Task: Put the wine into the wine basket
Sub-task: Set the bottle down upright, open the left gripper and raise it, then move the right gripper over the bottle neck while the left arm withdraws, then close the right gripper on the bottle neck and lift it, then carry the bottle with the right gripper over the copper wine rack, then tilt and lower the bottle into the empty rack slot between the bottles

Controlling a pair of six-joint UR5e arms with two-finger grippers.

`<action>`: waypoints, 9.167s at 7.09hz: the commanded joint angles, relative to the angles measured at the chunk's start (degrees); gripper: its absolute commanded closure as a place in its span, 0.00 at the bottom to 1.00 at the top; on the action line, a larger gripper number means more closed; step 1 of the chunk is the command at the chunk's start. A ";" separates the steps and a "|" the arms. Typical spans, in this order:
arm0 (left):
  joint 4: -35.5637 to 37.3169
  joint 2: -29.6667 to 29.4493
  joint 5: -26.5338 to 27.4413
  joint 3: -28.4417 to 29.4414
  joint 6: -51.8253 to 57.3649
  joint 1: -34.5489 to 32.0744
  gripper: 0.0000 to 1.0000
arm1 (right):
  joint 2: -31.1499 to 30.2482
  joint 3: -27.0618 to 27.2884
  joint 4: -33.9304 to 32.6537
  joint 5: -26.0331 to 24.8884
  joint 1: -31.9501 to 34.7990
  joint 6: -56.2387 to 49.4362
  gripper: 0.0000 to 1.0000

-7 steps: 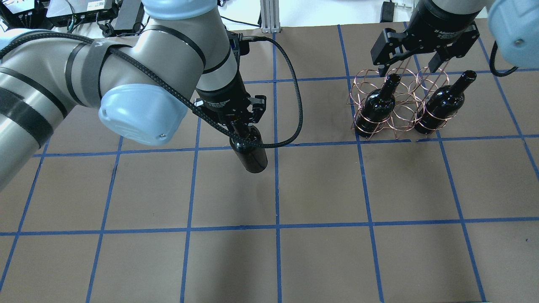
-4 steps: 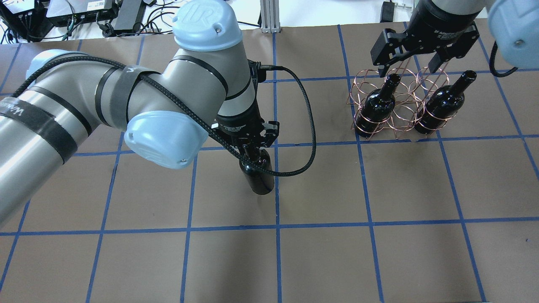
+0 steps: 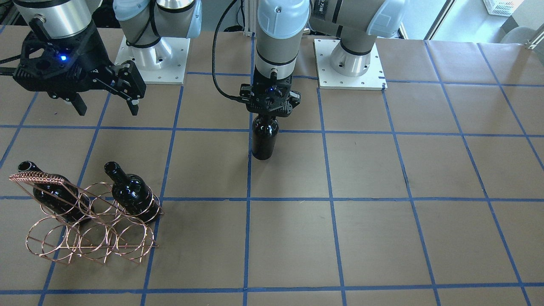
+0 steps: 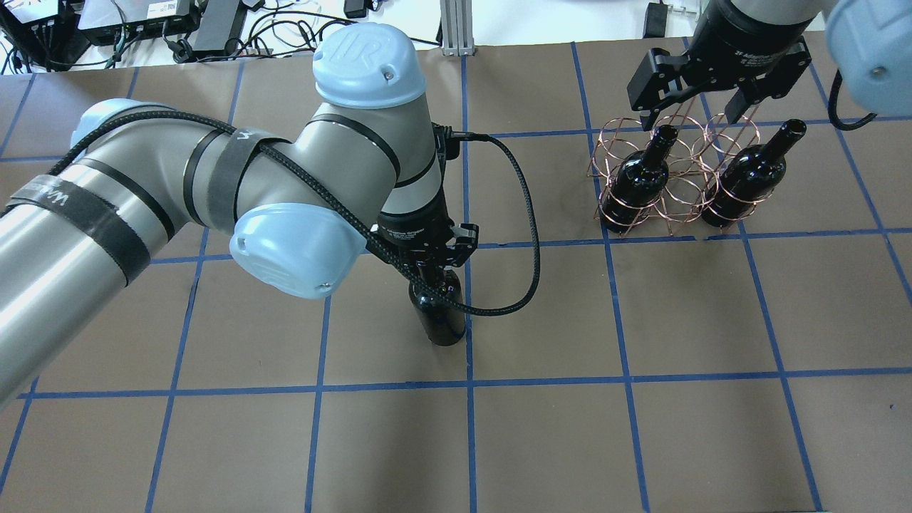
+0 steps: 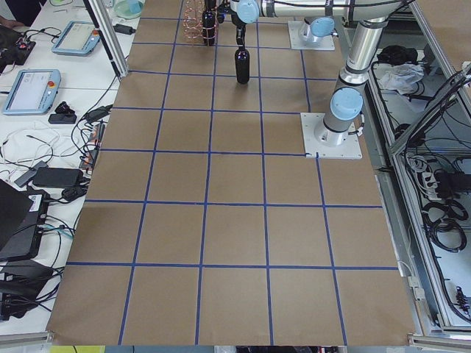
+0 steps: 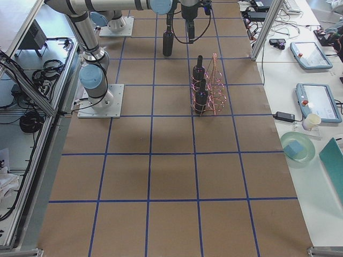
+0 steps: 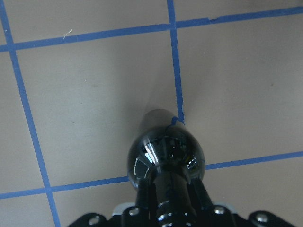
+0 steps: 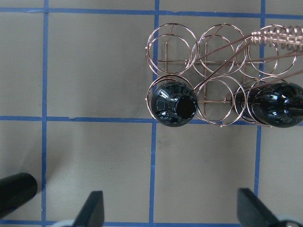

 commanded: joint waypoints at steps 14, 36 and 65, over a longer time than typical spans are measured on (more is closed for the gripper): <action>-12.00 2.13 -1.97 16.76 18.00 19.45 0.00 | 0.09 -0.10 -0.71 0.24 0.04 -0.10 0.00; -15.54 6.17 2.60 13.95 16.82 27.24 0.00 | 12.22 2.37 -2.29 2.17 31.59 42.18 0.94; -24.06 16.55 4.71 14.12 17.35 27.50 0.00 | 13.44 -7.30 3.95 -1.43 -9.98 1.93 1.00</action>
